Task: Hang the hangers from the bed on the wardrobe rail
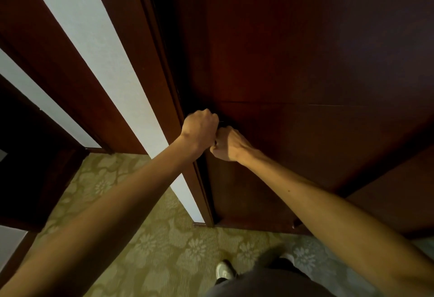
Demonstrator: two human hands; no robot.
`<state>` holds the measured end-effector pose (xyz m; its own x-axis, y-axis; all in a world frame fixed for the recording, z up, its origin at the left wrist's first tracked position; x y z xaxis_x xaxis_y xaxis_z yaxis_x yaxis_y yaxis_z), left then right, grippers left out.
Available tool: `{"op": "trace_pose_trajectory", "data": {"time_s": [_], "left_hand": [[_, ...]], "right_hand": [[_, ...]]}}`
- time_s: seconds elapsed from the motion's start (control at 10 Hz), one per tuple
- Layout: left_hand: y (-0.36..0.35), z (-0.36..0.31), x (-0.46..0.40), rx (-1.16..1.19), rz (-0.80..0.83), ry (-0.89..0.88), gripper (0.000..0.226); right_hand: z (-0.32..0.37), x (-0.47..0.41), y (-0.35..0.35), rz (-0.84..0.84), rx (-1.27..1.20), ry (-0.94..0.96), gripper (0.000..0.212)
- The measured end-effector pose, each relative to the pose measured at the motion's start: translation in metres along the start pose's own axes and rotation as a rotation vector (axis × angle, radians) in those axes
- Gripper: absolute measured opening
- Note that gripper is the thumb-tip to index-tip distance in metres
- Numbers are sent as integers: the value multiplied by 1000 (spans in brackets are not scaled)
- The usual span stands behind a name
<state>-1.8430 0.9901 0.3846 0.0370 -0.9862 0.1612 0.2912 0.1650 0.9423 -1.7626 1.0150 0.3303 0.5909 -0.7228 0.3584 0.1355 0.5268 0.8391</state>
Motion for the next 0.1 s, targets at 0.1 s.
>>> {"op": "trace_pose_trajectory", "data": {"time_s": [0.1], "left_hand": [[1, 2, 1, 116, -27, 12, 20]], "right_hand": [[-19, 9, 0, -48, -77, -2, 19]]}}
Point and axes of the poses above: each hand's wrist, its own x-axis away from the middle knuckle, its own y-axis out of the back of the hand, z = x × y, the point moved 3 cm from there along -x, towards the middle knuckle, and after that the axes turned 13 degrees about z, right-handed, at the moved point
